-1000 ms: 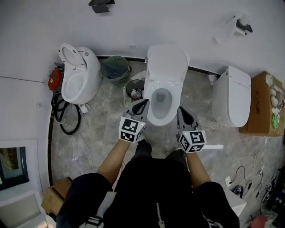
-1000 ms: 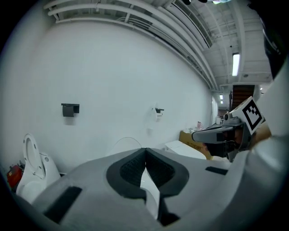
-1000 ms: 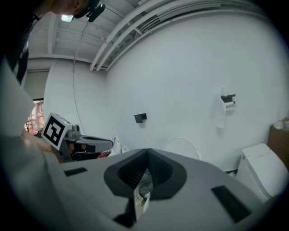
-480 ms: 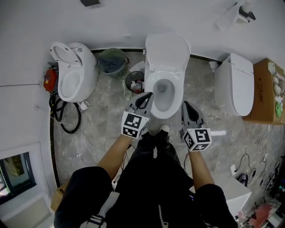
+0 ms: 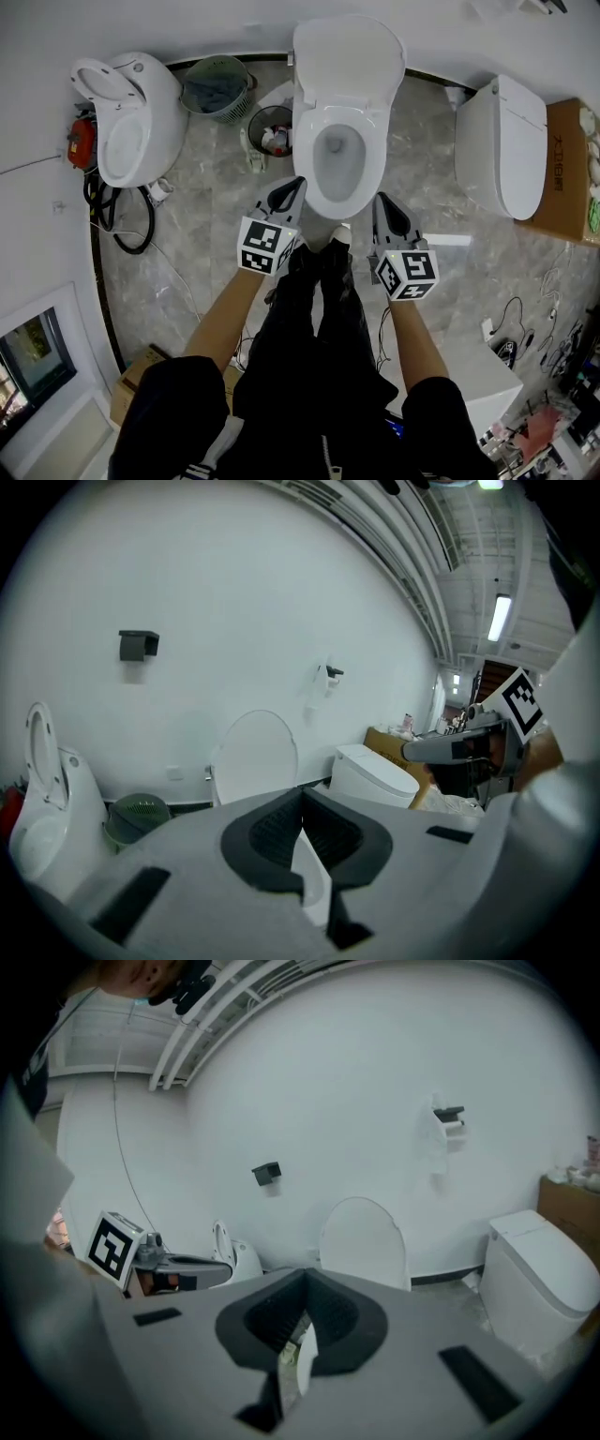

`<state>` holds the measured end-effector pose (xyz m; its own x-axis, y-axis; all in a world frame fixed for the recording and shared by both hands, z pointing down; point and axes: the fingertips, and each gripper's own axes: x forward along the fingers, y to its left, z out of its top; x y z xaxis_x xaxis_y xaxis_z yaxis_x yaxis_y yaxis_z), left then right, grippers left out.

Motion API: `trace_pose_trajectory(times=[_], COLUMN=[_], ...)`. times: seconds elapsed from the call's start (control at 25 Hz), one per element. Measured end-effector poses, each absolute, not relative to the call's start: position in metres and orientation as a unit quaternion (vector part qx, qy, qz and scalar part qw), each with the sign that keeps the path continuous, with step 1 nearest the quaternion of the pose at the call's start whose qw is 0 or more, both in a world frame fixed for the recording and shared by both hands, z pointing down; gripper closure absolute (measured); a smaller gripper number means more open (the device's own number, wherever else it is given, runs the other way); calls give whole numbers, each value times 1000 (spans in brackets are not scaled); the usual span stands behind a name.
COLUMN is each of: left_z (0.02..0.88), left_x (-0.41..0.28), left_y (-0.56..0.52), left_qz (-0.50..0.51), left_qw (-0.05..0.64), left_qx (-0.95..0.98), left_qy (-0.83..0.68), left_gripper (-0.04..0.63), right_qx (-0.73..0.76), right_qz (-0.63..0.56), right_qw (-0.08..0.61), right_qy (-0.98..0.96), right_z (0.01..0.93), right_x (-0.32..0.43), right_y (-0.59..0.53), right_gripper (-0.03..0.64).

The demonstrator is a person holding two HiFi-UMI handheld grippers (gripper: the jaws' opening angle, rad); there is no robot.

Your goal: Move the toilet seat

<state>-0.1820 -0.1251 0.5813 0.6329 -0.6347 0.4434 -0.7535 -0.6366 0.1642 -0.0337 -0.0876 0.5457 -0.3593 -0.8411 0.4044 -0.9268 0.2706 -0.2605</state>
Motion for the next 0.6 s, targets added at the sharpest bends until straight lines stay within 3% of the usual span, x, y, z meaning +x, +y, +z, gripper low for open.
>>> trace_pose_trajectory(times=[0.6], left_z=[775], left_x=[-190], left_y=[-101], left_qz=[228], left_qw=[299], left_qx=[841], left_qy=[-390], left_gripper=[586], right_qx=[527], right_qz=[351], right_qw=[131], right_qy=[-762], right_z=[734], right_x=[-42], right_y=[-70], right_gripper=[612])
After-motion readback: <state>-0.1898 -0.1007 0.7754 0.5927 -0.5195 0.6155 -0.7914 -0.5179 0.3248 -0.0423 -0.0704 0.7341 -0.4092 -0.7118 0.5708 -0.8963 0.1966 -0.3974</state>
